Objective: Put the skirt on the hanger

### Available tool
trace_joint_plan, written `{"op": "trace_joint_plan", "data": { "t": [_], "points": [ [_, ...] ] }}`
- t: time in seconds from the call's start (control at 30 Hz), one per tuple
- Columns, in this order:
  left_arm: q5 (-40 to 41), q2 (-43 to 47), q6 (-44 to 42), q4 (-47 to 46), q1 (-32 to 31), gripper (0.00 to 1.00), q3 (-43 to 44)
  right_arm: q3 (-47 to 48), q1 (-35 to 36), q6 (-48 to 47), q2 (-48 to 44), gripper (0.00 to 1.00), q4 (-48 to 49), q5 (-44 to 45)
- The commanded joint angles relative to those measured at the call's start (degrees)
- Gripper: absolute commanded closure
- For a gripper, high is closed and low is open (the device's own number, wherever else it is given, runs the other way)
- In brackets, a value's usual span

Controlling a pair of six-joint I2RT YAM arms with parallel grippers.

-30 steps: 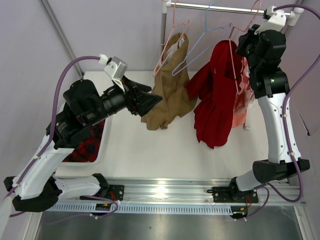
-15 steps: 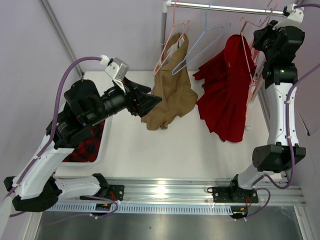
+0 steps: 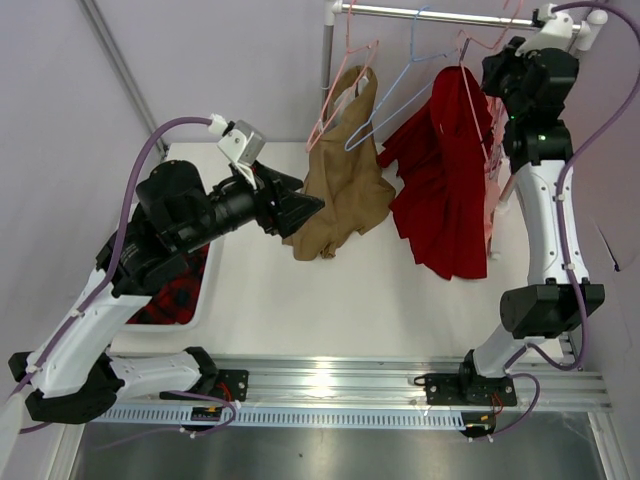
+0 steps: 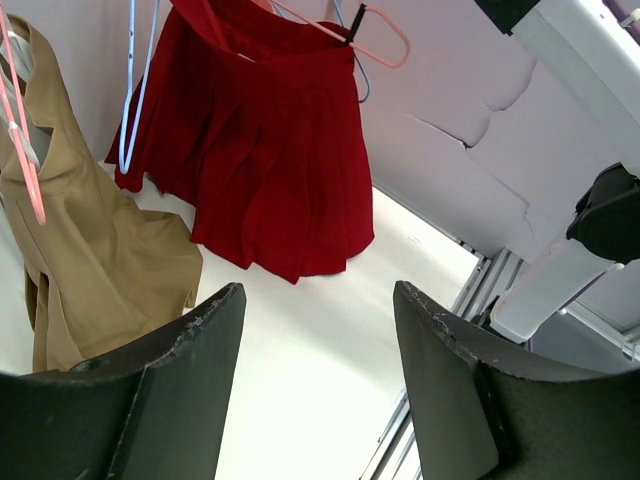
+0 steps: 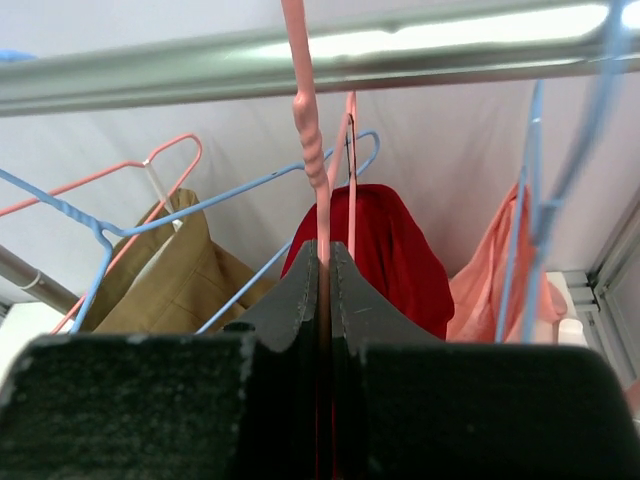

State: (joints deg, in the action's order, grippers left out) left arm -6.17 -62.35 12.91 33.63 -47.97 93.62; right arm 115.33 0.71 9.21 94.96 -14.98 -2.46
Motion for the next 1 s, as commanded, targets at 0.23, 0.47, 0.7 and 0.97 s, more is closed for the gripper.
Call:
{"op": "trace_joint_plan", "data": {
  "t": [0.23, 0.47, 0.7, 0.97],
  "points": [
    [0.0, 0.7, -2.2, -0.4, 0.2, 0.34, -0.1, 3.4, 3.4, -3.4, 1.1, 1.0, 8.6, 16.4],
    [-0.5, 0.6, -2.1, -0.8, 0.2, 0.34, -0.4, 4.7, 2.1, -3.1, 2.6, 1.0, 6.9, 17.0],
    [-0.7, 0.6, -2.0, -0.9, 0.2, 0.34, -0.8, 5.9, 1.1, -2.3, 4.9, 1.0, 5.2, 14.3],
    [-0.9, 1.3, -1.5, -1.3, 0.2, 0.34, -2.3, -1.3, 0.7, -0.7, 3.7, 1.0, 7.6, 13.4]
  ]
}}
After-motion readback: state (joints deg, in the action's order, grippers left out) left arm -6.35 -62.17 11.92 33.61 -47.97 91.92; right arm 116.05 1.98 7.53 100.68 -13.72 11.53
